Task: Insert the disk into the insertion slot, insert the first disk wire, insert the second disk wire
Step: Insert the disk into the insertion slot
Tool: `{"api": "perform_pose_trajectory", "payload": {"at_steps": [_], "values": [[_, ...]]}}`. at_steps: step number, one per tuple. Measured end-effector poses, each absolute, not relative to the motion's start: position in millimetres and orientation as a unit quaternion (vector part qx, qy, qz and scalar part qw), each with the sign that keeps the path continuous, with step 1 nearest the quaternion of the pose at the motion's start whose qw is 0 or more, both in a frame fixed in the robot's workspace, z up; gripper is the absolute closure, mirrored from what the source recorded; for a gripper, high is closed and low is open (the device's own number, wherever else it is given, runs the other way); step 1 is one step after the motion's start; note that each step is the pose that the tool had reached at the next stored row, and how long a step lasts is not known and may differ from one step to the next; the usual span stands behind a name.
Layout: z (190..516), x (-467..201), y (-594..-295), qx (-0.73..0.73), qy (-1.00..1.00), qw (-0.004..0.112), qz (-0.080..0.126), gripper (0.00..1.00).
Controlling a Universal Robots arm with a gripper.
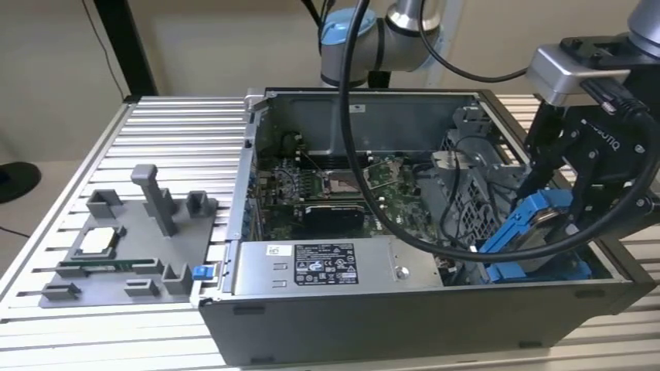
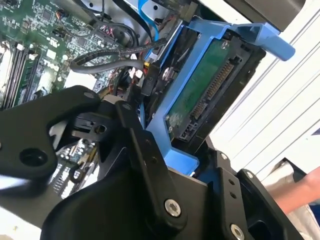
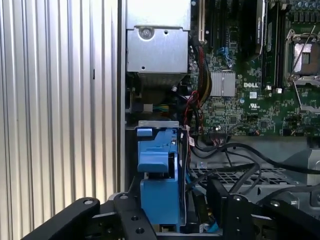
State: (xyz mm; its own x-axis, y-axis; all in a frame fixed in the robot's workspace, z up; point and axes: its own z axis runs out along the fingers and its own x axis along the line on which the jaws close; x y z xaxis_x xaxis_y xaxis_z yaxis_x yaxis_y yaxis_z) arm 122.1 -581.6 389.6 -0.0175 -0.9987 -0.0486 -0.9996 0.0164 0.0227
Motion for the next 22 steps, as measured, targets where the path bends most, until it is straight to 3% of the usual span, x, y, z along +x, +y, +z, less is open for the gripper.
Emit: {"api": "perform_pose_trajectory", "payload": {"at_steps": [3,4,15,22], "values": [[389,122,-581,-0.701,0.713,0.009,0.025,0.00],[389,122,-580,-0.701,0.713,0.009,0.025,1.00],[399,121,-579,-0.697,0.717,0.010,0.025,1.00],[395,118,-579,-0.697,0.716,0.022,0.026,1.00]]}}
